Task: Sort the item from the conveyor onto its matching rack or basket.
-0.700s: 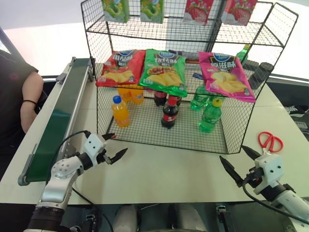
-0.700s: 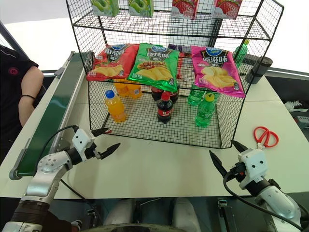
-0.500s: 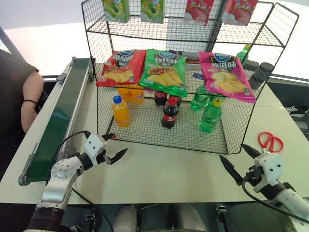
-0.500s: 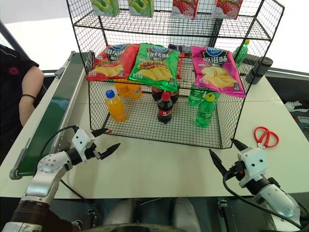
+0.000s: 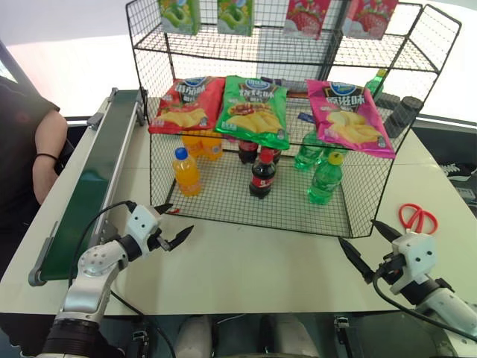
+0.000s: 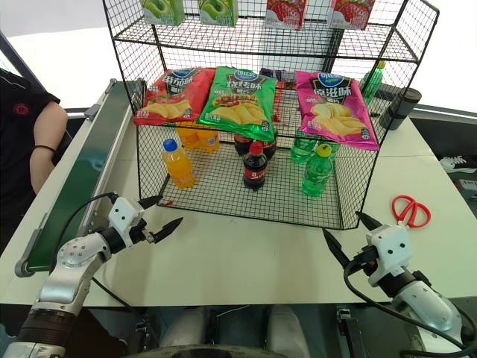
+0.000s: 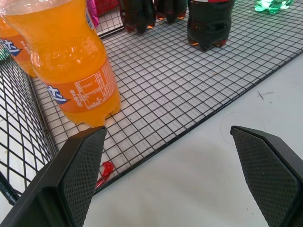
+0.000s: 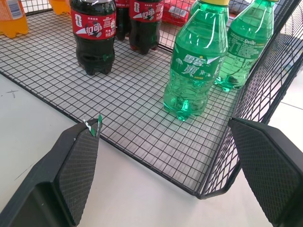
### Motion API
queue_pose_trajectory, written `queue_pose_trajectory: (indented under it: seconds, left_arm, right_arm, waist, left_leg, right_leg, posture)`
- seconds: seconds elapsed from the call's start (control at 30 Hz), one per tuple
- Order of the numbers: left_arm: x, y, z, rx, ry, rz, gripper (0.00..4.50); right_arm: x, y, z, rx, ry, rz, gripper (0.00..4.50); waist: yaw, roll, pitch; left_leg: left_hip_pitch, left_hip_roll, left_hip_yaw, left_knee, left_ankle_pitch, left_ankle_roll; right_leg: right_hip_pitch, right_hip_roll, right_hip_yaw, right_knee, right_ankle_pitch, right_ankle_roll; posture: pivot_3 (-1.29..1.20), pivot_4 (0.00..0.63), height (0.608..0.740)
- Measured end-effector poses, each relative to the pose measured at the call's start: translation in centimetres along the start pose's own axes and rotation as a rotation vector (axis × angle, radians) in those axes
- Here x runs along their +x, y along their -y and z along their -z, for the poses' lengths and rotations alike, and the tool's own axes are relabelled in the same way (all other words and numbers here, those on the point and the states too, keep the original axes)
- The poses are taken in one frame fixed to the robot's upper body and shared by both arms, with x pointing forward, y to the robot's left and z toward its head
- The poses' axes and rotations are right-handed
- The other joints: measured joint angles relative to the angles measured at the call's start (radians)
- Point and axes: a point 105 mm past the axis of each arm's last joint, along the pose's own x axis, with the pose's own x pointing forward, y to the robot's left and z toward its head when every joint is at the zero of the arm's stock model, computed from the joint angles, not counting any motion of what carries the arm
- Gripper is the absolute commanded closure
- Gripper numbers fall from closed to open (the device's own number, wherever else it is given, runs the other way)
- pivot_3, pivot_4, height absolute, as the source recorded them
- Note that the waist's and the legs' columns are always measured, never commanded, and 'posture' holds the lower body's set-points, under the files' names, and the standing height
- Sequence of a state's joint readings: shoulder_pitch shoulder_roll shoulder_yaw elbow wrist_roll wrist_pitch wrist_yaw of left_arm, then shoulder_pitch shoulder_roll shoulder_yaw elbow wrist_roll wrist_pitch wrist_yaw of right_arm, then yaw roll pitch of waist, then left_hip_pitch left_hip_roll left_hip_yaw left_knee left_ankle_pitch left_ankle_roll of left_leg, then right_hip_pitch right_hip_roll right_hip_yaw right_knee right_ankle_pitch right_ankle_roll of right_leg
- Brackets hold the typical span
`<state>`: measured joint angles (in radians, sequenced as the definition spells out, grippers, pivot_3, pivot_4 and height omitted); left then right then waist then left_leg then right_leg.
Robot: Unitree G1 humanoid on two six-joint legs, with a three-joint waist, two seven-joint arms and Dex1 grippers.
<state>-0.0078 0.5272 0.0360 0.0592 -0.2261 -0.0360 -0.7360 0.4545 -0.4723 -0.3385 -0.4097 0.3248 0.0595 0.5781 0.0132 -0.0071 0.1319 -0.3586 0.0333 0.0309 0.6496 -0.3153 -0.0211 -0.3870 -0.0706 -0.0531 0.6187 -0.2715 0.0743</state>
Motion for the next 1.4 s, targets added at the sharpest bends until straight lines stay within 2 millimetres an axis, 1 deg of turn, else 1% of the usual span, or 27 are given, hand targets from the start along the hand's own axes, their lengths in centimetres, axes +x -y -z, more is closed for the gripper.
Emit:
queue_pose_trajectory:
  seconds: [0.4, 0.57, 1.03, 1.4]
  left_arm:
    - [0.20, 0.12, -0.02, -0.003, 0.004, 0.004, 0.00]
    - [0.01, 0.31, 0.28, -0.010, -0.004, 0.006, 0.00]
    - [0.03, 0.61, 0.13, -0.003, -0.001, 0.015, 0.00]
    - [0.19, 0.83, 0.22, 0.000, -0.005, 0.019, 0.00]
  right_arm:
    - [0.07, -0.02, -0.01, 0.000, 0.000, -0.001, 0.05]
    - [0.05, -0.10, 0.08, 0.002, -0.004, -0.003, 0.05]
    - [0.18, -0.37, 0.31, 0.013, -0.017, -0.011, 0.05]
    - [0.41, -0.41, -0.16, 0.007, -0.005, -0.012, 0.05]
  waist:
    - [0.000, 0.000, 0.000]
    - [0.000, 0.000, 0.000]
    - [0.000, 0.000, 0.000]
    - [0.000, 0.000, 0.000]
  left_leg:
    - [0.000, 0.000, 0.000, 0.000, 0.000, 0.000]
    - [0.000, 0.000, 0.000, 0.000, 0.000, 0.000]
    - [0.000, 0.000, 0.000, 0.000, 0.000, 0.000]
    - [0.000, 0.000, 0.000, 0.000, 0.000, 0.000]
  right_leg:
    - [0.000, 0.000, 0.000, 0.000, 0.000, 0.000]
    - [0.000, -0.001, 0.000, 0.000, 0.000, 0.000]
    - [0.000, -0.001, 0.000, 0.000, 0.000, 0.000]
    - [0.000, 0.000, 0.000, 0.000, 0.000, 0.000]
  posture:
    - [0.00, 0.150, 0.740]
    - [0.00, 0.150, 0.740]
    - [0.00, 0.150, 0.740]
    - [0.00, 0.150, 0.740]
